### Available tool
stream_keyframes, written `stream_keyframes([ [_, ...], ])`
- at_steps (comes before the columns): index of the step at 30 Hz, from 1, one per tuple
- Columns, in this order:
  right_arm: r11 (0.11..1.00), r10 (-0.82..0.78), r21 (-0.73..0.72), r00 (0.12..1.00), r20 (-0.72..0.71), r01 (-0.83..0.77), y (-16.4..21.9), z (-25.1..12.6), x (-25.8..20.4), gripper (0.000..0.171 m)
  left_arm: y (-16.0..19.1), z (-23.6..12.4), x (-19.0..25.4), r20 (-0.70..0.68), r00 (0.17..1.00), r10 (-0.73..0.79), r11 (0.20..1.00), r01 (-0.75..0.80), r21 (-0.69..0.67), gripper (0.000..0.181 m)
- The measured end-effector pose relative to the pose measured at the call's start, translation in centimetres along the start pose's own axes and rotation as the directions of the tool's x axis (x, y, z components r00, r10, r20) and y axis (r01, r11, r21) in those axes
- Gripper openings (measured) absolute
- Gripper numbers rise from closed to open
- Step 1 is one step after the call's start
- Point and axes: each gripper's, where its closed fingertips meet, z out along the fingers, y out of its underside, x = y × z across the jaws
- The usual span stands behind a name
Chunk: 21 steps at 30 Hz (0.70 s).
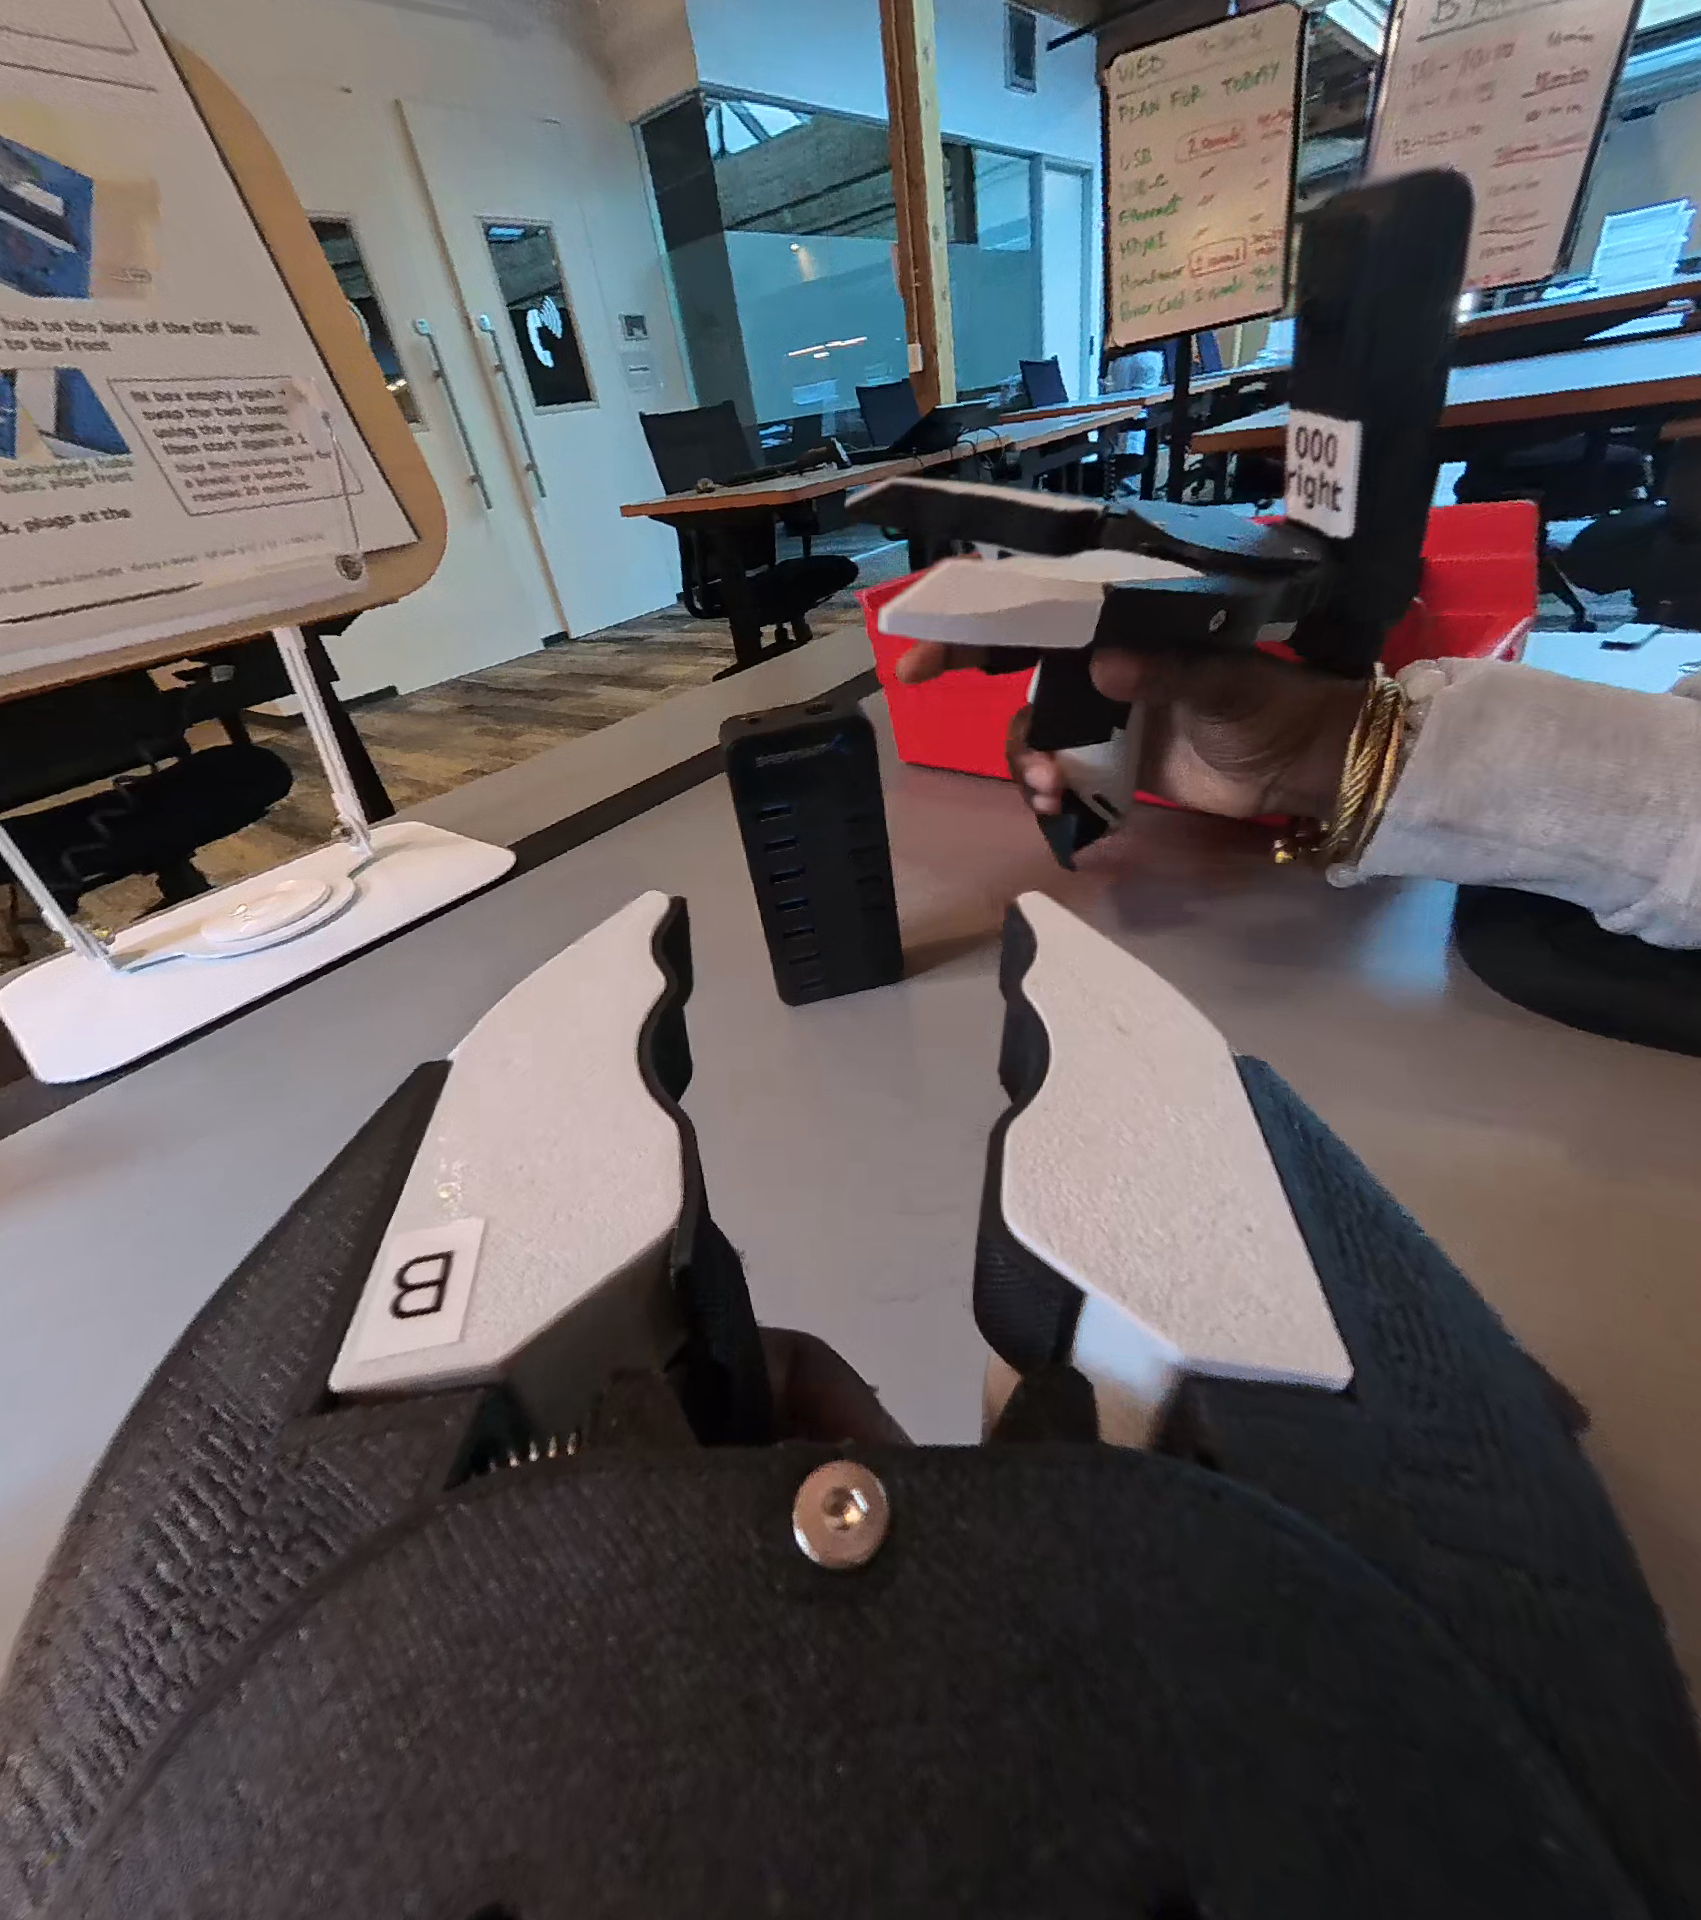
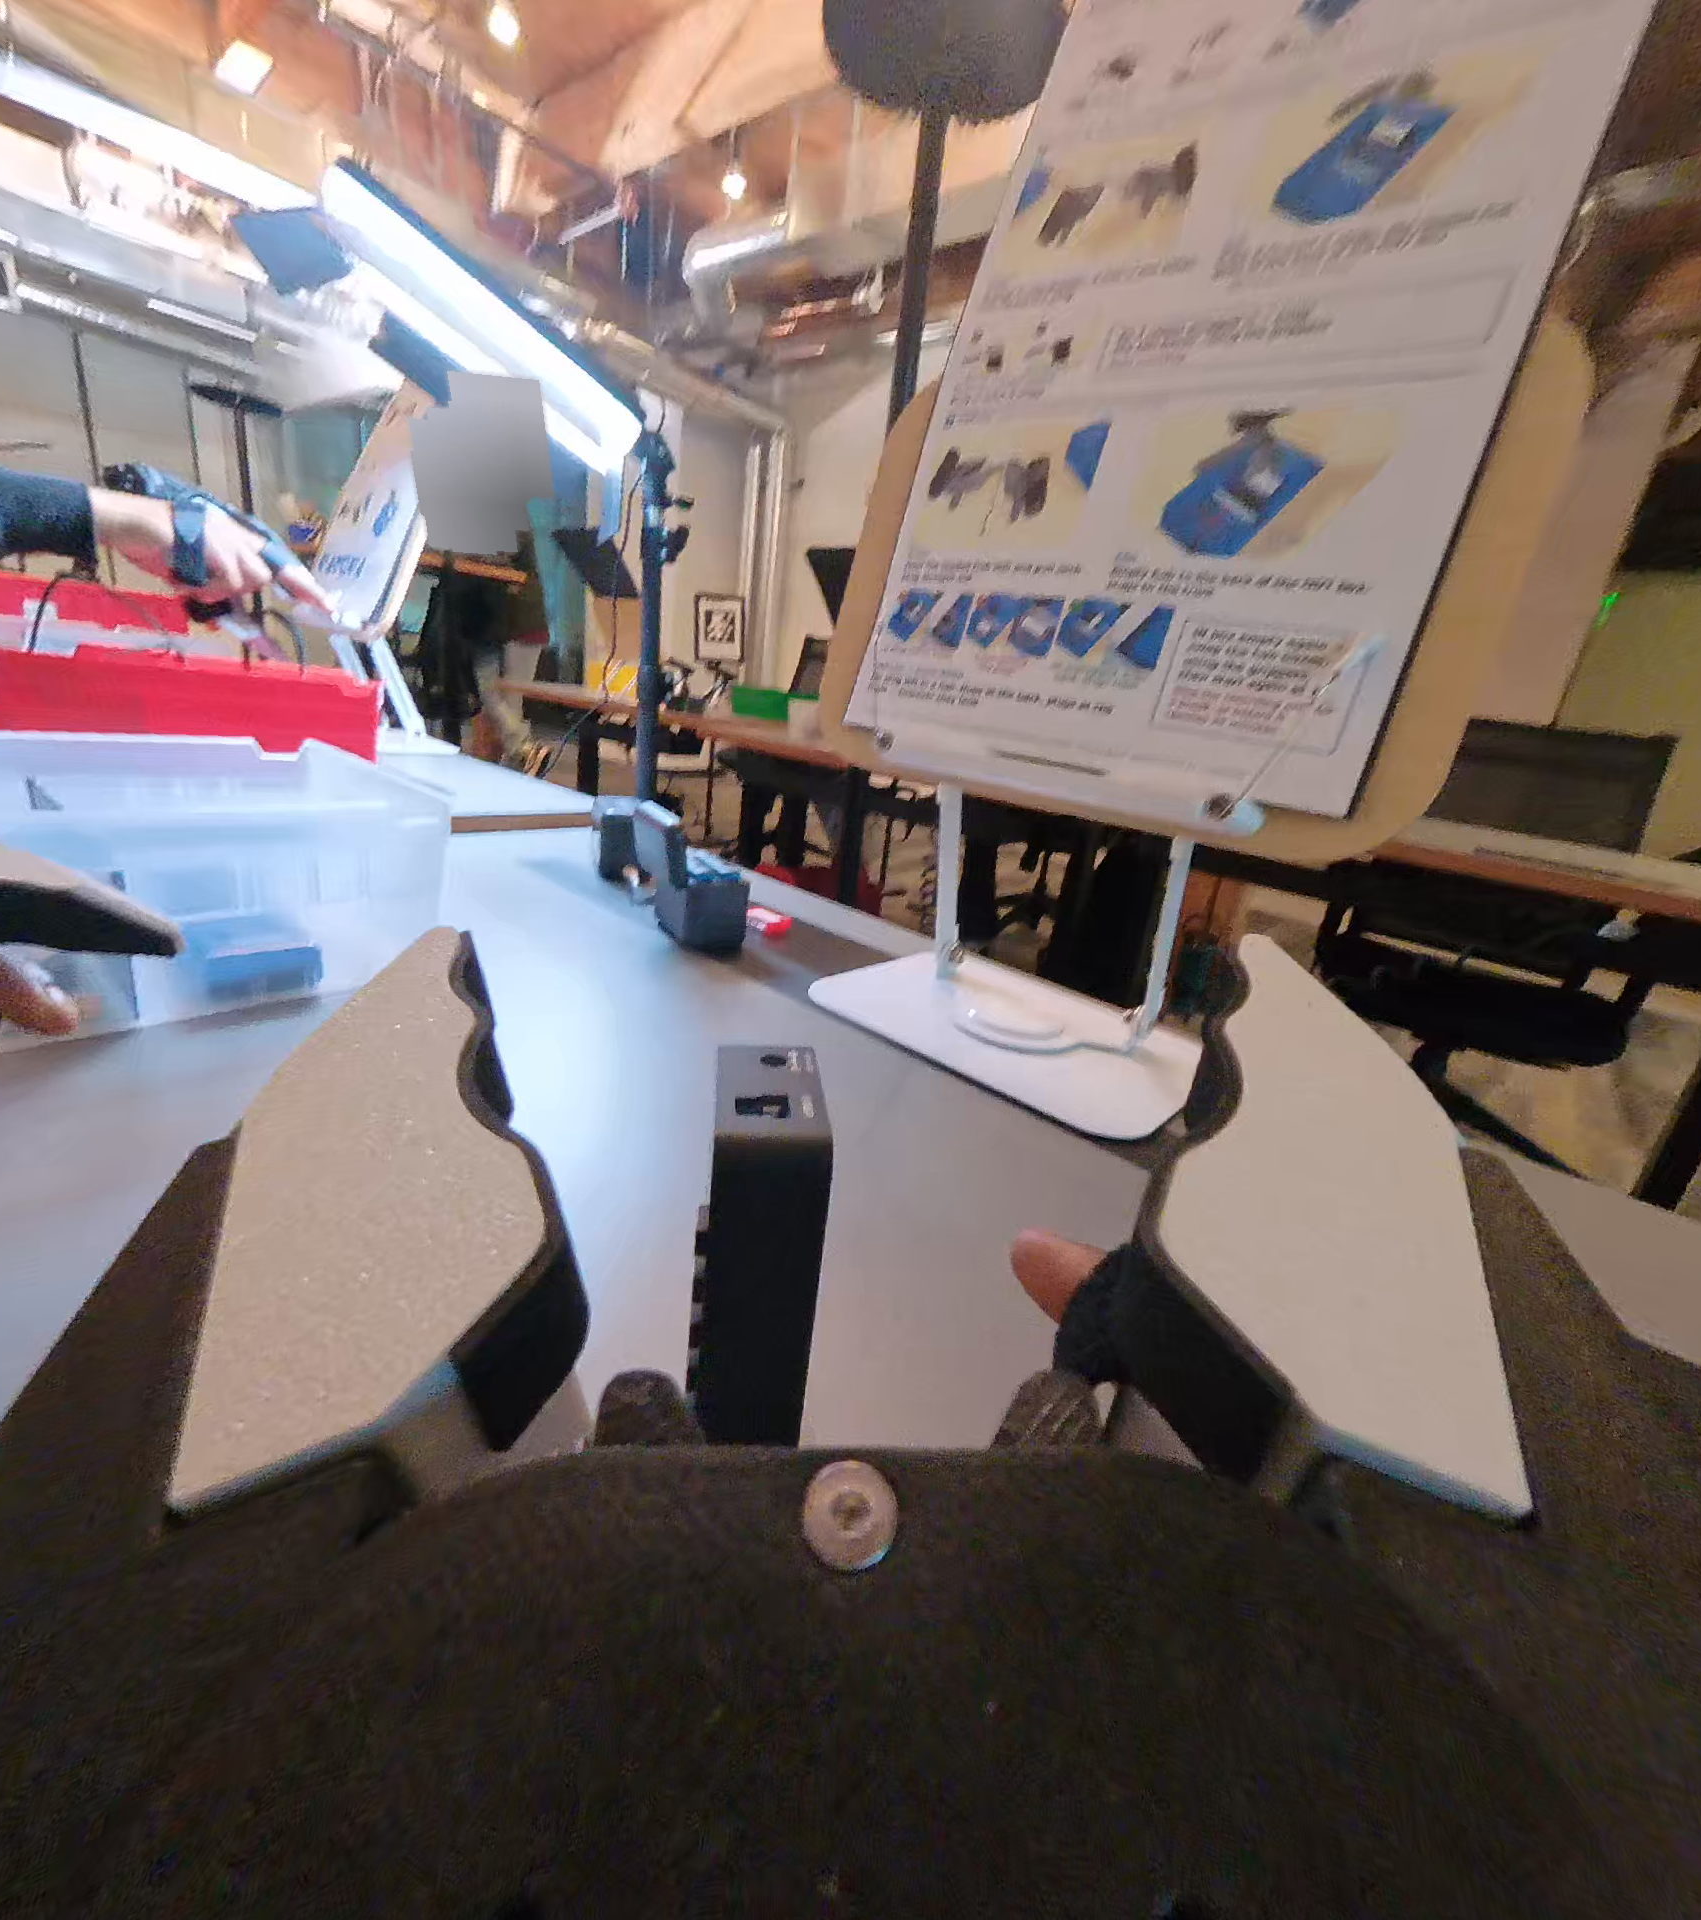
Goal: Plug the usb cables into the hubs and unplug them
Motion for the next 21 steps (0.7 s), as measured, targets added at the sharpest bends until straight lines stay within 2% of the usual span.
stream_keyframes([
  [3,0.998,-0.009,0.064,0.999,-0.040,0.012,-1.0,-0.3,0.5,0.131,-1.1,-0.3,0.5,-0.042,0.999,0.002,1.000,-0.002,-0.007,0.059],
  [7,0.995,0.009,0.097,0.998,-0.068,-0.002,-1.6,-0.7,1.3,0.129,-6.6,-3.7,0.4,-0.114,0.993,-0.008,1.000,0.007,-0.008,0.059],
  [9,0.994,0.014,0.106,0.997,-0.076,-0.006,-1.8,-0.9,1.5,0.127,-8.0,-7.1,-1.7,-0.105,0.994,-0.004,0.995,-0.006,-0.095,0.058],
  [11,0.994,0.020,0.112,0.997,-0.073,-0.012,-1.9,-0.9,1.5,0.126,-7.2,-11.4,-5.0,-0.087,0.996,0.026,0.965,-0.047,-0.258,0.058],
  [13,0.994,0.015,0.111,0.998,-0.067,-0.008,-1.9,-0.8,1.2,0.125,-4.4,-16.4,-9.0,-0.050,0.998,0.032,0.865,-0.053,-0.499,0.055],
  [14,0.994,0.007,0.107,0.998,-0.063,0.000,-1.9,-0.7,1.1,0.125,-2.7,-19.0,-10.8,-0.034,0.999,0.018,0.783,-0.035,-0.621,0.054],
  [16,0.995,-0.010,0.099,0.998,-0.056,0.016,-1.8,-0.6,0.7,0.125,0.8,-24.3,-12.9,-0.096,0.995,-0.006,0.568,-0.075,-0.820,0.054],
  [18,0.995,-0.013,0.098,0.999,-0.053,0.018,-1.8,-0.5,0.6,0.124,3.8,-28.2,-15.0,-0.218,0.974,0.061,0.355,-0.225,-0.907,0.054],
  [19,0.995,-0.011,0.098,0.999,-0.050,0.016,-1.8,-0.4,0.5,0.124,5.1,-29.6,-15.5,-0.260,0.965,0.041,0.268,-0.261,-0.927,0.054],
  [21,0.995,-0.011,0.098,0.999,-0.049,0.016,-1.8,-0.4,0.4,0.124,7.4,-30.8,-16.6,-0.299,0.953,0.045,0.158,-0.302,-0.940,0.054],
])
